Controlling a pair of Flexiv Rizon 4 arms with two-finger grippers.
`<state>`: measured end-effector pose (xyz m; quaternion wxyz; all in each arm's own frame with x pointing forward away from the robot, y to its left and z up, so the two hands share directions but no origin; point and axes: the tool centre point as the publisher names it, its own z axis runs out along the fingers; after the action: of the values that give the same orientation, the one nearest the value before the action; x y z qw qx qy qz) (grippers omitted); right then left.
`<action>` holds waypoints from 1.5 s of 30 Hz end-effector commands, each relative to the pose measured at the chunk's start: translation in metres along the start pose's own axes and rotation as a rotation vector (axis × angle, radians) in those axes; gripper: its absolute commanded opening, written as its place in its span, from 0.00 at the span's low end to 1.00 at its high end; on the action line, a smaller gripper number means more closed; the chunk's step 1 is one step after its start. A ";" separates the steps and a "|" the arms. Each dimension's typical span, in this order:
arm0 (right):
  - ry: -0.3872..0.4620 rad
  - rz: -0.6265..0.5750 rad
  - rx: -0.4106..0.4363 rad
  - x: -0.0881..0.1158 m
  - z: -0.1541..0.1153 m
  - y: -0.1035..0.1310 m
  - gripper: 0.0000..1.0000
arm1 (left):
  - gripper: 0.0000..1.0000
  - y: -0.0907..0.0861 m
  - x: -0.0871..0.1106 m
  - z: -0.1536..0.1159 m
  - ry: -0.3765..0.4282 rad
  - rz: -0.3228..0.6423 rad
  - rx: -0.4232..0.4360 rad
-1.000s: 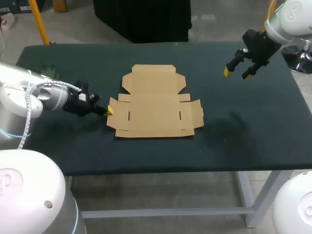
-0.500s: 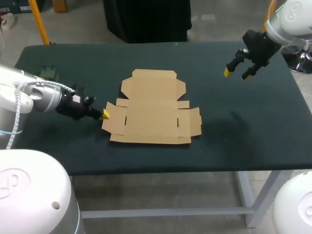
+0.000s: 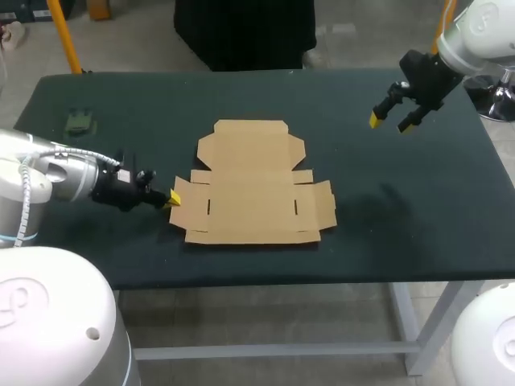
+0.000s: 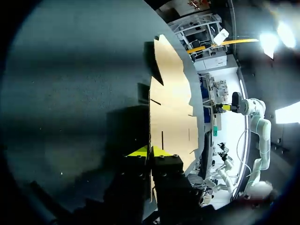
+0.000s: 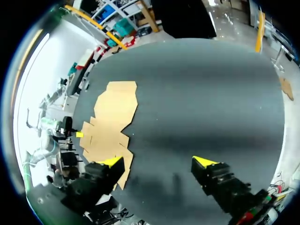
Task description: Assemble the packaging by folding the flat box into shape, placing the metal phone stand inside, and closing the box properly
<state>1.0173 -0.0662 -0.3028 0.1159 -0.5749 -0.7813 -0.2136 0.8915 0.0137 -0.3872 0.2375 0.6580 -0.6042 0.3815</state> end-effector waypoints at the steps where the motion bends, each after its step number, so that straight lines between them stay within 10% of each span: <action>1: 0.007 -0.001 0.007 -0.002 -0.002 0.000 1.00 | 0.89 0.001 0.001 -0.004 -0.017 -0.005 -0.008; 2: 0.007 -0.001 0.007 -0.002 -0.002 0.000 1.00 | 1.00 -0.001 0.002 -0.006 -0.020 -0.004 -0.012; 15: 0.009 -0.007 0.005 0.000 -0.004 -0.001 1.00 | 1.00 -0.045 -0.004 -0.019 -0.031 0.051 -0.169; 19: 0.008 -0.009 0.007 0.001 -0.004 0.000 1.00 | 0.56 -0.052 -0.004 -0.018 -0.027 0.063 -0.229; 30: 0.008 -0.009 0.011 0.003 -0.002 0.001 1.00 | 0.36 -0.042 0.001 0.002 -0.058 0.100 -0.315; 32: 0.009 -0.009 0.014 0.003 -0.001 0.001 1.00 | 0.00 -0.040 0.000 0.002 -0.061 0.099 -0.314; 45: 0.011 -0.006 0.015 0.002 0.000 0.000 1.00 | 0.00 -0.050 -0.002 -0.003 -0.062 0.086 -0.247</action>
<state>1.0156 -0.0633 -0.3027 0.1207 -0.5714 -0.7836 -0.2117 0.9399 0.0246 -0.3822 0.2844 0.6059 -0.6819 0.2950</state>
